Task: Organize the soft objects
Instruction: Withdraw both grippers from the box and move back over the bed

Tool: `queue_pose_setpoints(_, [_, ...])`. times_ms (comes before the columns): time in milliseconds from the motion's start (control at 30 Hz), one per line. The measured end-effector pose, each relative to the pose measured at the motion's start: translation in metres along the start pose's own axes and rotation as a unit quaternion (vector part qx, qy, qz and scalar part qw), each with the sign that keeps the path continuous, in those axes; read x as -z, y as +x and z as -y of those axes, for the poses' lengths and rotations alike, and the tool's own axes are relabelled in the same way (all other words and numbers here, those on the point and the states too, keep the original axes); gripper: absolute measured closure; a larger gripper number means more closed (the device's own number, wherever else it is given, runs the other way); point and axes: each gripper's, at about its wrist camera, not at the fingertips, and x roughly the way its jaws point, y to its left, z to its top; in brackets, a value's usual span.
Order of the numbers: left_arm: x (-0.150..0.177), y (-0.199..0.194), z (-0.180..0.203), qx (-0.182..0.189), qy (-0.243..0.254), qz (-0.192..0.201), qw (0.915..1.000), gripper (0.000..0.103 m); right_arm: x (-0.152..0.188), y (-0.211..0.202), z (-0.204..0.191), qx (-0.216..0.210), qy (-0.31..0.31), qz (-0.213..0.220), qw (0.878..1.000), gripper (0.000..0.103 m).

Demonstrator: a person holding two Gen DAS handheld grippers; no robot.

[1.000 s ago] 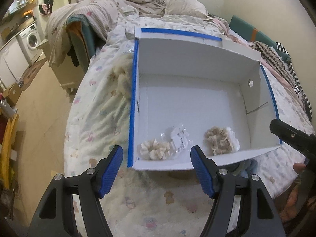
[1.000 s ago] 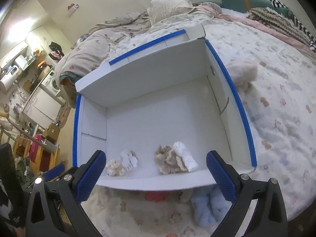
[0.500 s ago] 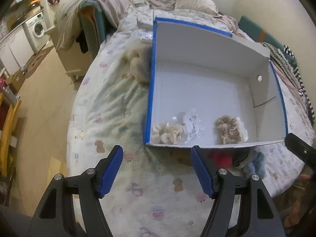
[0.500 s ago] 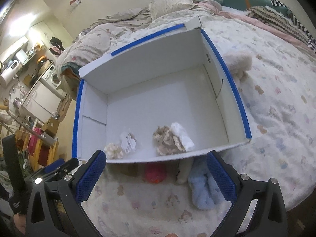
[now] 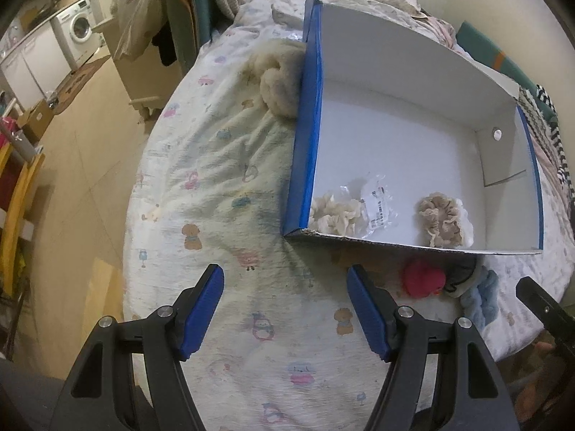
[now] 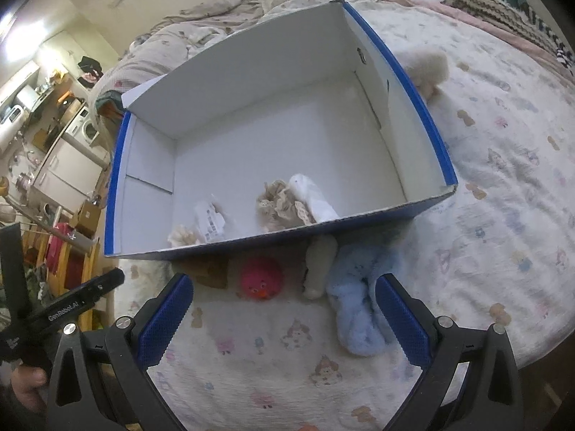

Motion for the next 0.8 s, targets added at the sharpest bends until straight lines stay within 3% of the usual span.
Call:
queue_pose_setpoints(500, [0.004, 0.03, -0.003, 0.005, -0.01, -0.024, 0.9996, 0.035, -0.001, 0.009, 0.014, 0.027, 0.023, -0.023, 0.999, 0.0])
queue_pose_setpoints(800, [0.005, 0.056, 0.038, 0.033, 0.036, -0.042, 0.9979, 0.035, -0.003, 0.02, 0.029, 0.036, 0.052, -0.041, 0.997, 0.0])
